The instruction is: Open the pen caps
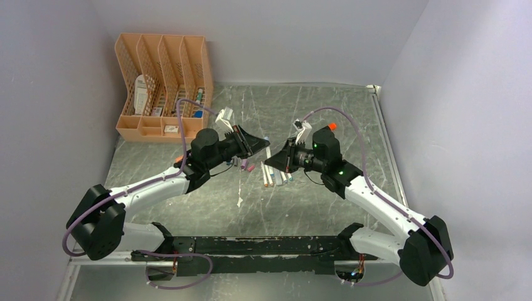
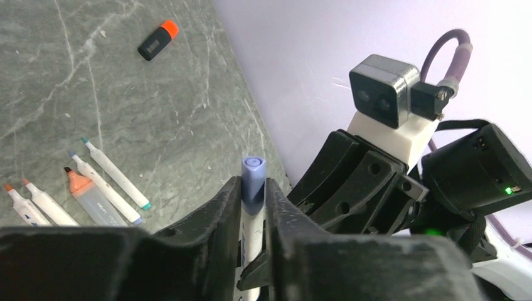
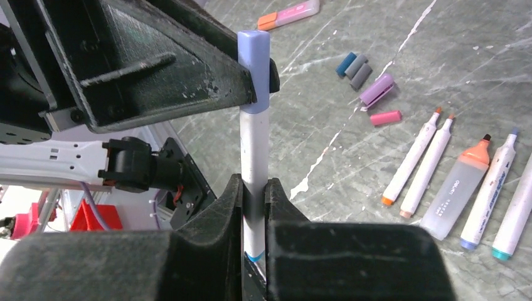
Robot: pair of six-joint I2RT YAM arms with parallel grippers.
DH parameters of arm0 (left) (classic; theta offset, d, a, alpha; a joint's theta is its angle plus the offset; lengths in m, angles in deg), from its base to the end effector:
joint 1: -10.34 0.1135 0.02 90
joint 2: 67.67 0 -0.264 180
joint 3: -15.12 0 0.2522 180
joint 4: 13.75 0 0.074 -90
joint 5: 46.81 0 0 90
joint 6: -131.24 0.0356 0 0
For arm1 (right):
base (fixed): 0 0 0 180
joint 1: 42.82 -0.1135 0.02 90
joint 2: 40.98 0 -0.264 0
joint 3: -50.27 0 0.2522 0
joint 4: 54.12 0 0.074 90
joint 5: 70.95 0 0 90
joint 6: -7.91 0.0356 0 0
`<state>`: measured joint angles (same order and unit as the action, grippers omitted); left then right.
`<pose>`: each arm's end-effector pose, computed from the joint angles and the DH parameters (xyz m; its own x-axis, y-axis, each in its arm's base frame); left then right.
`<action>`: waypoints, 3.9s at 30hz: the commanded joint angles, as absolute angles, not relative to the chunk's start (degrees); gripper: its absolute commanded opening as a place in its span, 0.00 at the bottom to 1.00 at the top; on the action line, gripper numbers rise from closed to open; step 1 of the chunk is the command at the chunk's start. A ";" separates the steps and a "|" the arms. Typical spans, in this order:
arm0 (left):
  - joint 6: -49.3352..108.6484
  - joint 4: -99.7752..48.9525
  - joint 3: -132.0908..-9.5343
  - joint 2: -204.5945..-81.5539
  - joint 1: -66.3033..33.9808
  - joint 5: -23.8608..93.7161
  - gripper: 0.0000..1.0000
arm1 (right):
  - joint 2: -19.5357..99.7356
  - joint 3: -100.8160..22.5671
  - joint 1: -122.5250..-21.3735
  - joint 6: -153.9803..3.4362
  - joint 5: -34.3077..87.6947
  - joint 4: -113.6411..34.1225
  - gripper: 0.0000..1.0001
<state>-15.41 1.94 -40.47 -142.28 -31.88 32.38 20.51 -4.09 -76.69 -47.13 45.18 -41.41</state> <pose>0.2156 -0.2046 0.2795 -0.6908 -0.4811 -0.5397 0.4032 0.3633 -0.8399 0.1938 0.1490 0.2782 -0.7147 0.1398 -0.6853 -0.5305 0.5301 0.6615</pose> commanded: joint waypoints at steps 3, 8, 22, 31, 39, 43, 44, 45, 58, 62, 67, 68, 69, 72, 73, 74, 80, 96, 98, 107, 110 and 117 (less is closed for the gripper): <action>-15.16 4.56 -41.52 -142.42 -32.13 31.64 0.44 | 20.48 -4.85 -77.62 -48.52 45.97 -41.81 0.00; -14.88 4.20 -41.97 -142.97 -32.20 31.57 0.46 | 20.51 -5.15 -78.11 -49.04 46.05 -41.02 0.00; -15.17 5.36 -41.81 -144.05 -32.19 30.11 0.07 | 22.45 -8.99 -78.47 -50.91 43.43 -38.29 0.32; -13.80 5.29 -42.95 -144.16 -32.15 30.97 0.07 | 24.47 -8.58 -78.47 -50.23 45.08 -38.98 0.00; -7.77 1.59 -51.78 -147.85 -25.04 33.05 0.07 | 17.39 0.31 -84.22 -46.50 44.05 -36.48 0.00; -5.79 -0.39 -58.71 -151.60 -17.47 31.09 0.07 | 11.56 5.44 -88.93 -42.39 41.14 -35.31 0.00; -5.32 -1.20 -60.11 -152.34 -16.09 30.62 0.07 | 10.19 6.24 -89.30 -41.76 40.71 -34.63 0.00; -4.75 -2.48 -61.32 -152.72 -14.92 30.25 0.07 | 8.90 6.76 -89.42 -41.32 40.12 -33.85 0.00; 1.66 -28.59 -51.02 -139.00 -14.10 31.00 0.07 | 32.21 -11.59 -75.59 -61.55 15.16 -16.84 0.00; 3.07 -34.15 -48.83 -135.54 -14.10 32.31 0.07 | 42.61 -14.64 -73.95 -65.75 9.74 -19.94 0.00; 3.21 -36.88 -46.80 -133.89 -14.10 32.57 0.08 | 50.88 -18.09 -73.23 -66.37 7.54 -22.84 0.00; 3.36 -36.95 -46.47 -133.79 -14.10 32.60 0.08 | 52.53 -18.82 -73.23 -66.47 7.57 -23.10 0.00; 3.40 -36.99 -46.08 -133.70 -14.10 32.58 0.08 | 53.60 -19.66 -73.23 -66.69 7.88 -23.15 0.00; 3.29 -36.62 -45.02 -133.90 -14.10 32.30 0.08 | 55.94 -21.32 -73.23 -67.15 7.67 -23.13 0.02; 3.35 -36.44 -44.72 -134.10 -14.10 32.27 0.08 | 56.58 -22.43 -73.21 -67.34 7.83 -23.24 0.03; 3.33 -36.18 -44.51 -134.30 -14.05 32.25 0.08 | 57.25 -22.91 -73.23 -67.47 7.90 -23.24 0.05; 3.65 -36.22 -44.64 -136.34 -14.09 33.00 0.08 | 59.10 -23.50 -73.23 -66.88 10.59 -23.58 0.14; 7.70 -39.99 -49.66 -147.98 -14.07 40.54 0.11 | 55.09 -21.17 -73.23 -65.04 14.04 -22.87 0.33; 8.52 -40.76 -50.95 -150.52 -14.10 41.76 0.11 | 53.62 -21.16 -73.28 -64.90 14.05 -22.23 0.34; 10.21 -41.67 -54.07 -159.80 -14.79 45.37 0.18 | 48.40 -21.20 -73.23 -64.53 15.14 -20.10 0.40; 10.23 -41.57 -54.72 -161.87 -15.33 45.84 0.22 | 47.73 -21.19 -73.23 -64.43 15.37 -19.93 0.41; 10.45 -42.05 -56.18 -166.09 -16.33 47.55 0.30 | 48.68 -21.36 -72.69 -63.83 13.99 -19.82 0.45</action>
<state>9.42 -41.19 -53.95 -164.70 -15.66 44.97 48.62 -21.42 -73.50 -64.63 15.15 -20.65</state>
